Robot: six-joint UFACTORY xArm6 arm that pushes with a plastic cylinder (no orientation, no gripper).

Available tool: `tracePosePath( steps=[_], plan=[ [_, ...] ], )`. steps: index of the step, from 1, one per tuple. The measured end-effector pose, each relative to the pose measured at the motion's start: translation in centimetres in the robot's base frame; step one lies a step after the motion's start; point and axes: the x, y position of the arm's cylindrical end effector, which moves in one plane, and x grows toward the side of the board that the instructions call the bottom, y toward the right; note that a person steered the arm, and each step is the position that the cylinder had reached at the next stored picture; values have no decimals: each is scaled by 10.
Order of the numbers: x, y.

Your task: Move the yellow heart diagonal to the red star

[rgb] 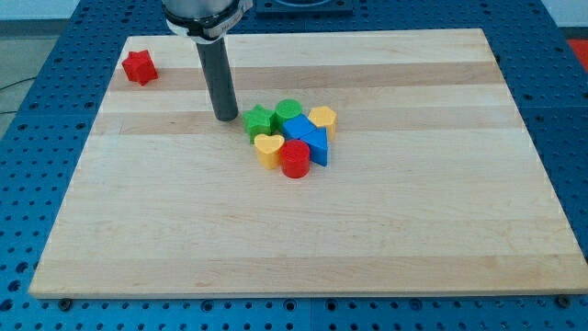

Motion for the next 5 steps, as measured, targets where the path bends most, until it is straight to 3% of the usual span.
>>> tracePosePath(
  steps=[1,3,4,5],
  plan=[
    [0,-1],
    [74,-23],
    [113,38],
    [124,107]
  ],
)
